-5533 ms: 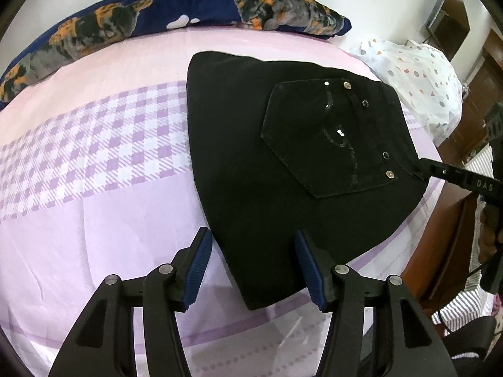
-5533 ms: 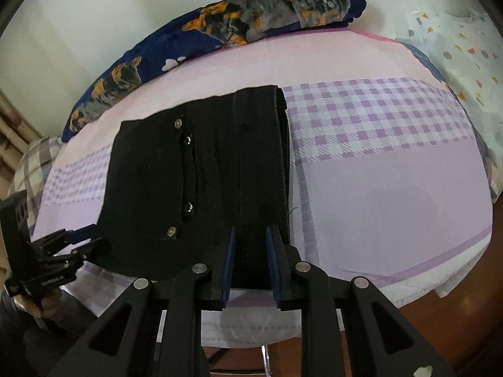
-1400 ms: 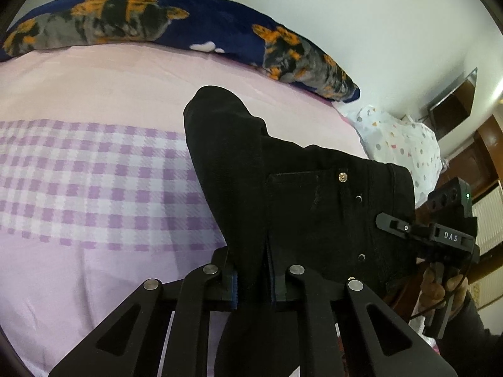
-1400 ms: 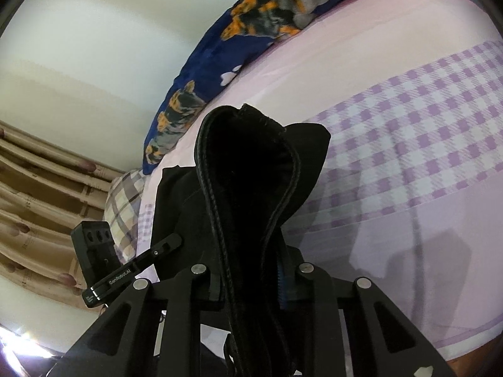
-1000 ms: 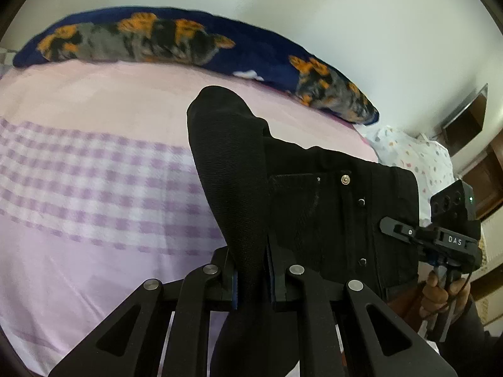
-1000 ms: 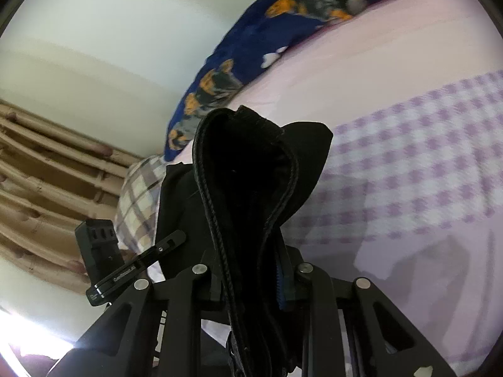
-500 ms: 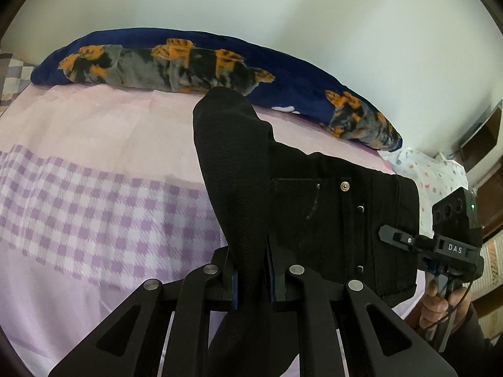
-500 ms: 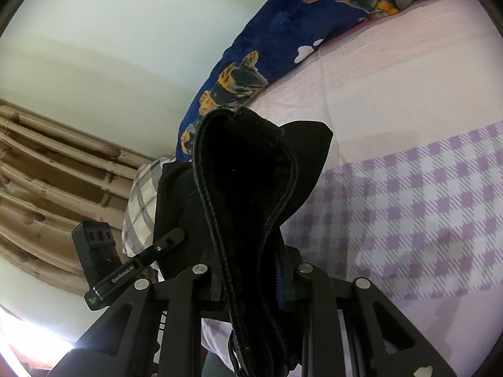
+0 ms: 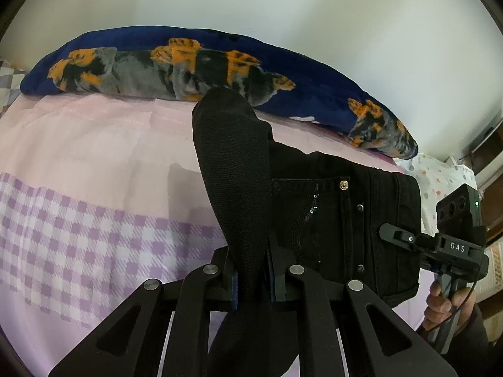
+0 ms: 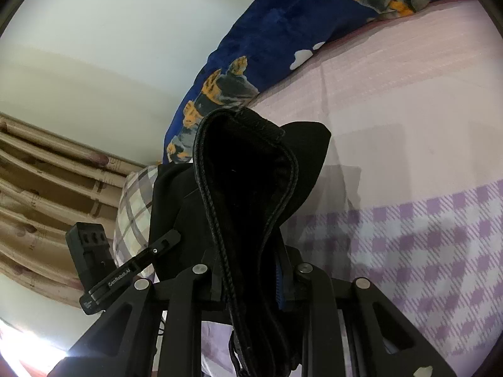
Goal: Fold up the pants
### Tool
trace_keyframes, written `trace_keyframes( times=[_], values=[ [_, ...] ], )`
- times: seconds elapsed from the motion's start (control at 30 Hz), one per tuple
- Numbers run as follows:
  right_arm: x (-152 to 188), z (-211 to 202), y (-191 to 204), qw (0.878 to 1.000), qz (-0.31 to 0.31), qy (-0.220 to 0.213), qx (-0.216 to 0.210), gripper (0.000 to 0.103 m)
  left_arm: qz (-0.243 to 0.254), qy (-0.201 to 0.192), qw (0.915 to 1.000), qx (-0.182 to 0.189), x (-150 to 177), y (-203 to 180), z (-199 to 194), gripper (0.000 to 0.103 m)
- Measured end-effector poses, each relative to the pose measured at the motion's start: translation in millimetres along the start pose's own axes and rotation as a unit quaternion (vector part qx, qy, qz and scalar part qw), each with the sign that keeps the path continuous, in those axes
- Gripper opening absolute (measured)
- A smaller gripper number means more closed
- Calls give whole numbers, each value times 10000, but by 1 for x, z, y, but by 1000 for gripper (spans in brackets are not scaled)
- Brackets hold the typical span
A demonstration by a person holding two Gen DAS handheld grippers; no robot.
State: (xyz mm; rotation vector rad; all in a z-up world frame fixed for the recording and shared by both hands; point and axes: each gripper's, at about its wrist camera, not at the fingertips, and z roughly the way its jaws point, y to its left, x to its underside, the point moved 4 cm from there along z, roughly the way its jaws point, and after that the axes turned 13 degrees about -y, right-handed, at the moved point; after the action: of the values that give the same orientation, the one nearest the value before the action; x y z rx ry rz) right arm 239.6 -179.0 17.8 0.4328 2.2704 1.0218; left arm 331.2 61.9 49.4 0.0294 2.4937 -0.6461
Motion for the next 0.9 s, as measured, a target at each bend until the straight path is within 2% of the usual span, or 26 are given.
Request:
trace_keyframes(
  times=[0.37, 0.57, 0.7, 0.9],
  values=[
    [-14, 17, -8, 9998, -36, 85, 172, 21, 48, 183, 9998, -17, -9, 13, 27, 13],
    [-13, 30, -20, 9971, -427, 47, 628, 20, 110, 325, 9993, -156, 2, 29, 47, 14],
    [-9, 35, -25, 9922, -831, 21, 925, 25, 3, 347, 9993, -143, 9, 41, 54, 20],
    [-6, 39, -33, 9891, -905, 6, 1163, 33, 144, 247, 9993, -232, 17, 47, 60, 32]
  ],
)
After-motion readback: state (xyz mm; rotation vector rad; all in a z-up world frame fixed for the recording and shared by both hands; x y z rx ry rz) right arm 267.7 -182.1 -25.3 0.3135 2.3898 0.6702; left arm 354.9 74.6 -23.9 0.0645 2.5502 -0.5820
